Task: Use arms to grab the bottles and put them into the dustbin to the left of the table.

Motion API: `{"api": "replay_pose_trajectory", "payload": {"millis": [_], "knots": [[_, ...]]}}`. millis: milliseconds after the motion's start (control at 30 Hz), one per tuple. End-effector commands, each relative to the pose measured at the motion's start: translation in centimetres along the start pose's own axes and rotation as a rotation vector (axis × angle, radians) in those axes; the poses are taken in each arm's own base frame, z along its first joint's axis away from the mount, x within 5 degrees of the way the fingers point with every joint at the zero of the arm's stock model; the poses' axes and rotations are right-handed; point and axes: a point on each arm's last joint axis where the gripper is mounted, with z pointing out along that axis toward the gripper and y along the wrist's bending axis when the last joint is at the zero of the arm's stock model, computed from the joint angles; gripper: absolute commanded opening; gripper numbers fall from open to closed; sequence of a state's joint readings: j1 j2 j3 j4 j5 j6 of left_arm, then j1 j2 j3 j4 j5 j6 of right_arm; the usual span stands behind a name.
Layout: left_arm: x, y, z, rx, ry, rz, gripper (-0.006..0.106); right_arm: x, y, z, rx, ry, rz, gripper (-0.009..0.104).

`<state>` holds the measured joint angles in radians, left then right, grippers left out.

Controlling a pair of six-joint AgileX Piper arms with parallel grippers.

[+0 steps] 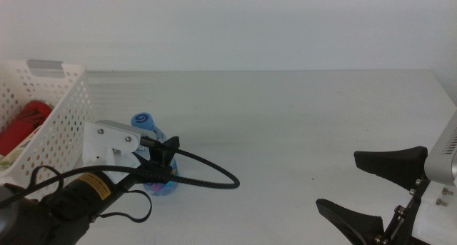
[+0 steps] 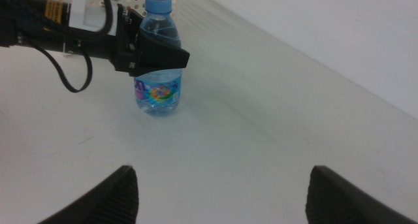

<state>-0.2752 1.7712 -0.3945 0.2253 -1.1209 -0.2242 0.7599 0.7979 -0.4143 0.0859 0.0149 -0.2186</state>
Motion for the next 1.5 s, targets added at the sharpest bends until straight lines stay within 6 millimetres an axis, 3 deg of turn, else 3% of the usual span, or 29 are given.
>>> {"api": "replay_pose_trajectory", "payload": {"millis": [0, 167, 500, 800, 967, 1167, 1333, 1467], "knots": [[-2.9, -0.6, -0.5, 0.028, -0.138, -0.009, -0.005, -1.6, -0.2, -0.3, 0.016, -0.101, -0.016, 0.067], [-6.0, -0.8, -1.7, -0.018, -0.111, -0.001, -0.005, -1.6, -0.2, -0.3, 0.016, -0.101, -0.016, 0.067], [-16.0, -0.9, -2.3, -0.17, 0.11, 0.177, -0.005, -1.6, -0.2, -0.3, 0.016, -0.101, -0.016, 0.067], [-23.5, -0.4, -2.9, -0.325, 0.218, 0.271, -0.005, -1.6, -0.2, -0.3, 0.016, -0.101, -0.016, 0.067], [-27.3, 1.7, -3.9, -0.438, 0.291, 0.249, -0.005, -1.6, -0.2, -0.3, 0.016, -0.101, -0.016, 0.067], [-30.2, 5.2, -4.6, -0.493, 0.382, 0.238, -0.005, -1.6, -0.2, -0.3, 0.016, -0.101, -0.016, 0.067], [-30.8, 9.6, -4.6, -0.525, 0.476, 0.195, -0.005, -1.6, -0.2, -0.3, 0.016, -0.101, -0.016, 0.067], [-29.8, 12.6, -4.4, -0.513, 0.571, 0.119, -0.005, -1.6, -0.2, -0.3, 0.016, -0.101, -0.016, 0.067]]}}
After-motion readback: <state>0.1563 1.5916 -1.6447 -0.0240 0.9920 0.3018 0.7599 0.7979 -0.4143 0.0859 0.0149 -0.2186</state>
